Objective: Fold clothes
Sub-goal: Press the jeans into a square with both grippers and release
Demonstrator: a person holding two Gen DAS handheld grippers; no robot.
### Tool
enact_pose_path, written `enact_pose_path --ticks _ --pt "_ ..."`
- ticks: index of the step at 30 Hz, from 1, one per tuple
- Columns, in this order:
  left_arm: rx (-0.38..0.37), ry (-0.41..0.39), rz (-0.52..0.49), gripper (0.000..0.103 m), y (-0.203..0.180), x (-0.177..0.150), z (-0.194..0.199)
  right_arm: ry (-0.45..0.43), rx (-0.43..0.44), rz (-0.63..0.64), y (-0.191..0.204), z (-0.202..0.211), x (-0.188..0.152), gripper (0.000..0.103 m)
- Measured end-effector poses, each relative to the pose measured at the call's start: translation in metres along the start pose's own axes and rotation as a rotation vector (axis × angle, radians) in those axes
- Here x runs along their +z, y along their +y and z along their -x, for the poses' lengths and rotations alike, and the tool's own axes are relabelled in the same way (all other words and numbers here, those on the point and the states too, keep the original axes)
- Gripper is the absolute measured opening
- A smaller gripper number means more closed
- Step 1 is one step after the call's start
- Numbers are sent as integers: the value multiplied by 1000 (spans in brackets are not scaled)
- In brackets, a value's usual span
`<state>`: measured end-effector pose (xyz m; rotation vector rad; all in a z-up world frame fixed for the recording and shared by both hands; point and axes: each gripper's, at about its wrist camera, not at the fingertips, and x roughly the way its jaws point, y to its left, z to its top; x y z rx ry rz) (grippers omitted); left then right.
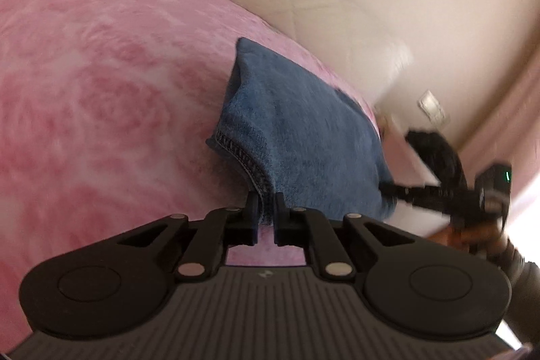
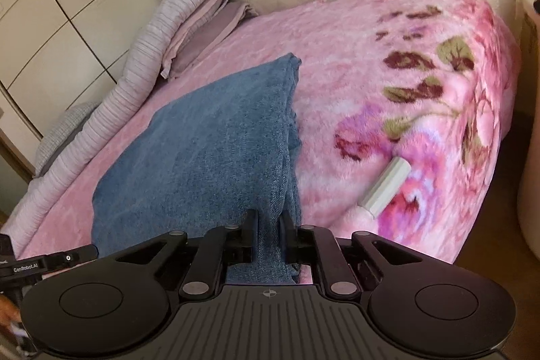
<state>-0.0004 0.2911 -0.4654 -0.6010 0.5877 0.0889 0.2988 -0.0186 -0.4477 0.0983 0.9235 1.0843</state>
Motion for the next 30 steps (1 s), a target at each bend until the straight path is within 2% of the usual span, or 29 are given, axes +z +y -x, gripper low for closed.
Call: enact_pose_path --ticks 3,5,8,10,11,13,18,20,21,23,25,28,30 --pt "2 41 -13 9 8 -4 -10 -2 -12 33 1 -4 -4 9" --pt "17 34 12 10 7 -9 -9 1 -24 47 4 -3 -4 11" --pt "189 15 43 6 -12 -15 11 -6 -67 46 7 7 0 33" --pt "328 -51 79 2 -20 -19 33 -17 -106 37 9 17 4 34" --pt "335 -103 86 2 -25 -19 44 -50 -121 50 14 22 6 34" --pt "273 -158 79 2 -37 -10 49 -131 -148 87 27 31 10 35" --pt "174 -161 -6 5 -63 9 4 -215 -171 251 64 18 10 34" --pt "199 -129 4 7 -59 7 -20 -161 -218 287 61 0 4 34" --pt "227 -111 21 5 -54 5 -30 -130 -242 303 59 -9 0 34" --pt "268 -91 73 3 -45 2 -43 -101 -219 261 37 -25 -11 34" --pt "277 -106 112 3 -45 2 -38 -89 -218 242 36 -22 -8 34" --pt "335 -134 94 2 -58 5 -25 -80 -237 234 43 -13 -3 34" --pt "344 -174 100 6 -69 6 -13 -118 -263 250 55 1 -7 34"
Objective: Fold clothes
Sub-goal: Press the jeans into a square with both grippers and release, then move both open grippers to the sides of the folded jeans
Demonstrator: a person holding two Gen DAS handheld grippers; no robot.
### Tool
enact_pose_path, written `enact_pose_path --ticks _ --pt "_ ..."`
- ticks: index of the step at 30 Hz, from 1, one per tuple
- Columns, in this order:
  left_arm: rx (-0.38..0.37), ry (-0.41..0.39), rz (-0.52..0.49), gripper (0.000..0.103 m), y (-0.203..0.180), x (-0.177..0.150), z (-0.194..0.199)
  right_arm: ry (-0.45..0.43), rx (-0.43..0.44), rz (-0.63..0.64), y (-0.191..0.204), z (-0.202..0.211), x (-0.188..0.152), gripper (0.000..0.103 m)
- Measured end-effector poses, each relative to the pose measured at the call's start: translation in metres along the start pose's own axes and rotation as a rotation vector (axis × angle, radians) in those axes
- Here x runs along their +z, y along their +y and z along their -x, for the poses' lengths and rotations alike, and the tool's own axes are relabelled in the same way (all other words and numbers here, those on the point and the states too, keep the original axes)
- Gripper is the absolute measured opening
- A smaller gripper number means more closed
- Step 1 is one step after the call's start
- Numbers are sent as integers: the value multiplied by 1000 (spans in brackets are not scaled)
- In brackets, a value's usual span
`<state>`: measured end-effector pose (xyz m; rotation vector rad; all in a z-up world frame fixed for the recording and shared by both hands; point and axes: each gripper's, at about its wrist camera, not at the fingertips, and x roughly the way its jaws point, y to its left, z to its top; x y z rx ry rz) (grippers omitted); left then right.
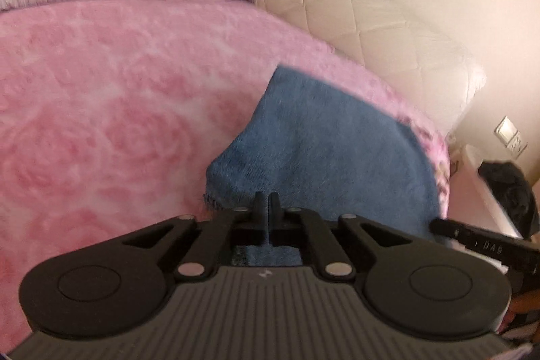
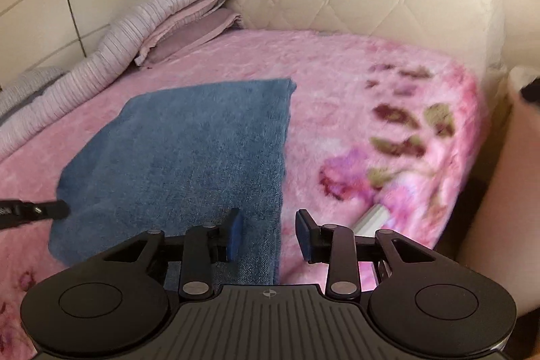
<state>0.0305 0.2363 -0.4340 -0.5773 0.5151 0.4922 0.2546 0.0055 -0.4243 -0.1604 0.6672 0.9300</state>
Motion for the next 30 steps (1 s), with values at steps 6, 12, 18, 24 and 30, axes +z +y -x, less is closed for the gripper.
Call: enact_pose_path --ticks 6,12,18,24,30 --pt "122 101 -36 8 -23 -11 -12 46 22 -14 9 9 -10 34" --pt "213 89 -87 18 -58 -7 27 88 -3 -55 9 30 -8 34" --pt "250 72 -141 21 -91 -14 78 75 -8 -75 16 76 -15 34" --pt "273 59 -187 26 -115 -32 121 50 -10 -89 21 117 -22 34" --pt "228 47 -200 26 -117 -47 137 42 -2 -117 12 132 -35 34"
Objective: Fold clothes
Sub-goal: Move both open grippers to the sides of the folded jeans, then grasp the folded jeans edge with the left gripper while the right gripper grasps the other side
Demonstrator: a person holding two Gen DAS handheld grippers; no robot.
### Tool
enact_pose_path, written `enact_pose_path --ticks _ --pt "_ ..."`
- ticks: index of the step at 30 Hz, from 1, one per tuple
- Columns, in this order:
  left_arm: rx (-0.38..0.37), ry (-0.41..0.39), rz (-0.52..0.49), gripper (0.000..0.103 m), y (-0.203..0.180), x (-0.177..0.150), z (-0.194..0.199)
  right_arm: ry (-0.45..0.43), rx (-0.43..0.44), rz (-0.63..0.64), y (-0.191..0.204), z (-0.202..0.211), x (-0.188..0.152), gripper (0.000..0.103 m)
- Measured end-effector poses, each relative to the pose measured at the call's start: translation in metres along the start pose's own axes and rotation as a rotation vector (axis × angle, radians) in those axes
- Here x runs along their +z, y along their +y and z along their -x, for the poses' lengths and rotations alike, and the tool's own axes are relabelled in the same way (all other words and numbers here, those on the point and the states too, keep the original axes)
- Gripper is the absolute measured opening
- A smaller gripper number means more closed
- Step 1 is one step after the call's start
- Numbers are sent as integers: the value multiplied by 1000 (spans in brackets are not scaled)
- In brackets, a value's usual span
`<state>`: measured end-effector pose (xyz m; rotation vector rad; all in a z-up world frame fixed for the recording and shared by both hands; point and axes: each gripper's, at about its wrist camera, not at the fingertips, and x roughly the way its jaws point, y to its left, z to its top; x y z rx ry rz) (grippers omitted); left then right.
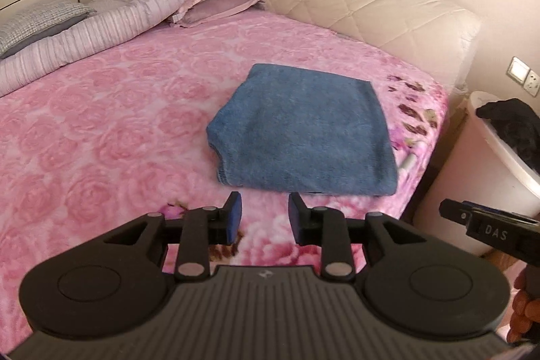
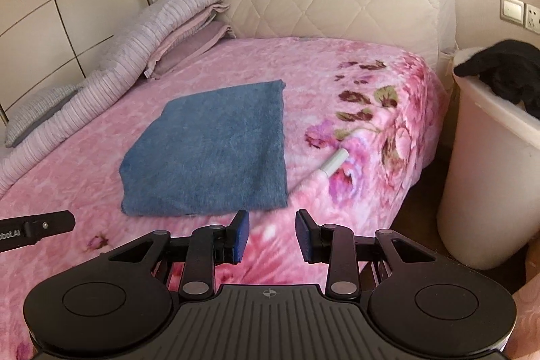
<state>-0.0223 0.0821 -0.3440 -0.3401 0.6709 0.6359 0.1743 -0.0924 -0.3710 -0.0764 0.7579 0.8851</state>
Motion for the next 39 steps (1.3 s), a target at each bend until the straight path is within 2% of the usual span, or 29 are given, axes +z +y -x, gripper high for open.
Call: enact_pose_path --ticks 4,8,12,14,19,21,24,26,32,35,38,39 --pt "-51 -28 -3 26 11 2 -23 -27 -17 -32 -16 -18 1 34" --pt "-82 -61 -17 26 22 19 -71 -118 -7 -74 -28 -51 15 34" --pt "-122 -68 -46 25 24 54 -136 -149 -4 -22 -18 -108 44 34" --pt "-138 -57 -54 19 21 76 -171 -154 -18 23 -9 -138 62 34" --pt "-179 -73 -96 18 11 137 -224 -173 -65 124 18 -198 121 34" --pt "-188 -56 -112 18 7 156 -247 -130 -71 156 22 -222 136 34" --pt "-168 16 -139 19 4 172 -289 -58 -79 203 26 -258 158 34" --pt "-152 71 -169 22 4 173 -312 47 -89 207 22 -283 161 34" --pt "-135 142 -131 25 5 165 -357 148 -37 160 -1 -319 158 34" --pt "-143 187 -103 24 7 177 -358 228 -10 120 -4 -334 174 34" --pt "-204 186 -32 24 29 189 -333 189 92 -39 -23 -310 185 35" --pt "-225 186 -8 24 36 194 -325 168 112 -91 -33 -298 187 43"
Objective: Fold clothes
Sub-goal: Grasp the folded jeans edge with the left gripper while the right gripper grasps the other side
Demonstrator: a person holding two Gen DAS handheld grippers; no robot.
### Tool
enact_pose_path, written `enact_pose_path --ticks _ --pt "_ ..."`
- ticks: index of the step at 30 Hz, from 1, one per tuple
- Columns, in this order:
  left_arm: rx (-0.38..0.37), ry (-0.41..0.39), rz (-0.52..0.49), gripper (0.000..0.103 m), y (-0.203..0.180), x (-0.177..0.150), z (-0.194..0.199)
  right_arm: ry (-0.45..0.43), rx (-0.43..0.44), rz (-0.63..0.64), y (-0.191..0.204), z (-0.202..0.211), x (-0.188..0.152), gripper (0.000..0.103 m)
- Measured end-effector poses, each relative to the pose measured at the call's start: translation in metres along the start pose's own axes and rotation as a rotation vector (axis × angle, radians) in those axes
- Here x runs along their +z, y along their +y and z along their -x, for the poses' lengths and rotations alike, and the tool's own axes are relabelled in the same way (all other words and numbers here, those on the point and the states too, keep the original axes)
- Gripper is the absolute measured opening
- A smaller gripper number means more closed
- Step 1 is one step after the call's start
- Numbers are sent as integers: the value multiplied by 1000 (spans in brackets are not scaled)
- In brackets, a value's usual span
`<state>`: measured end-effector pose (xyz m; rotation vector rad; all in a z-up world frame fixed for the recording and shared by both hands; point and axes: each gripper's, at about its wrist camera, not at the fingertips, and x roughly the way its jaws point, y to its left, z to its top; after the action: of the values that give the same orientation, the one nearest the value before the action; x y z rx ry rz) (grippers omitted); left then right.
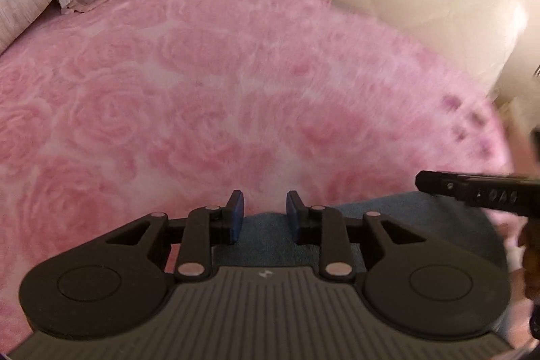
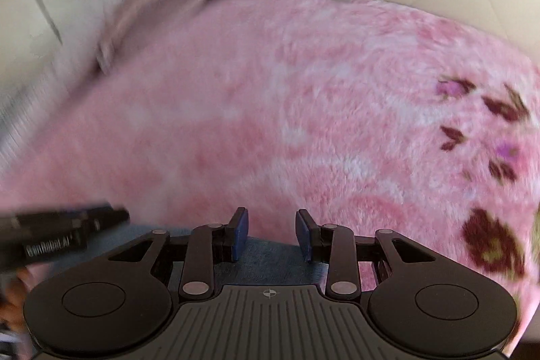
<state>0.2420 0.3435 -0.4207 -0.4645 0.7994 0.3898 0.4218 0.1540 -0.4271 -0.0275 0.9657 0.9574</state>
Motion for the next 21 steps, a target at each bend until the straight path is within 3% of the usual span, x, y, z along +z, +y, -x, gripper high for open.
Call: enact_pose_path --ticks 1,2,3,6,8,10,13,21 --pt "-25 3 51 24 10 -1 13 5 29 -61 -11 11 -1 52" --pt "-50 8 118 28 23 -3 28 17 59 -125 -22 22 -3 74" --pt "-86 23 181 36 36 -9 38 29 90 -189 -33 32 -5 82" --pt "-208 85 364 45 79 -33 59 141 233 -383 -67 48 -27 83" --pt "-275 127 435 46 97 -52 61 197 249 -420 -75 52 -41 83" --pt "-328 156 467 47 104 -66 54 233 257 -410 -73 49 -50 83" --pt "-349 193 449 48 104 -76 34 276 256 -380 -65 39 -60 83" --pt "-541 182 583 51 105 -87 -1 307 252 -327 -50 23 -53 86"
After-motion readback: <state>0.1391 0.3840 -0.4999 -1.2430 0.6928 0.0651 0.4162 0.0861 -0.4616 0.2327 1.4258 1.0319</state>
